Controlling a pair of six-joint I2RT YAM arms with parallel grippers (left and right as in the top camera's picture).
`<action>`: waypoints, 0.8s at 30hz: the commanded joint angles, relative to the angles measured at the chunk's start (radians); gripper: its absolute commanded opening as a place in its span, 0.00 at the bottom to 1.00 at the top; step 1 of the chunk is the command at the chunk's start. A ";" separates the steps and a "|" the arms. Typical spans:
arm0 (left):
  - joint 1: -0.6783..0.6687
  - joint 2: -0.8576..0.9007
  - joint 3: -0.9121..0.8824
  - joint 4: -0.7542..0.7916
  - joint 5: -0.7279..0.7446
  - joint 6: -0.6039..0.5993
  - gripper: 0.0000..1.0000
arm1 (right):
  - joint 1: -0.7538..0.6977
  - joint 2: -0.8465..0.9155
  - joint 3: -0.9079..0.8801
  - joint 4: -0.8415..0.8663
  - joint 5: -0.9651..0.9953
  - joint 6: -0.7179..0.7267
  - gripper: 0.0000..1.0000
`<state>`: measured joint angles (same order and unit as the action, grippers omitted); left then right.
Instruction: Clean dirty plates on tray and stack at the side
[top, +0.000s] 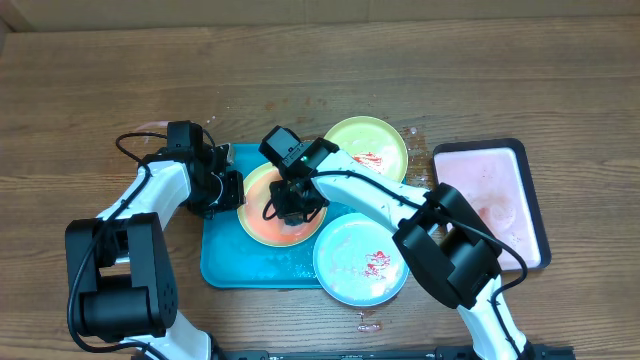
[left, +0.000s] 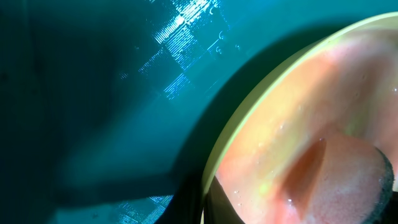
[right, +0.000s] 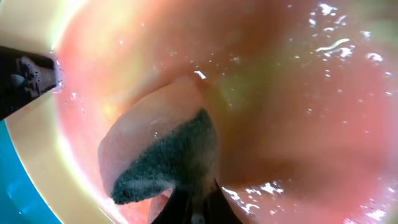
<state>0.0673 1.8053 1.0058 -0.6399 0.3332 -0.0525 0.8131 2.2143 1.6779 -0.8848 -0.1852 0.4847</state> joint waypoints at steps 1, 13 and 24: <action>-0.002 0.040 -0.021 0.006 -0.018 -0.023 0.04 | -0.020 -0.074 0.012 -0.036 0.112 -0.024 0.04; -0.002 0.040 -0.021 0.017 -0.018 -0.027 0.04 | -0.023 -0.297 0.156 -0.143 0.270 -0.134 0.04; -0.002 -0.079 0.018 0.011 -0.018 -0.077 0.04 | -0.148 -0.466 0.164 -0.298 0.361 -0.085 0.04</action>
<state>0.0669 1.7969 1.0050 -0.6312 0.3374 -0.0788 0.7273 1.7943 1.8206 -1.1587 0.1318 0.3866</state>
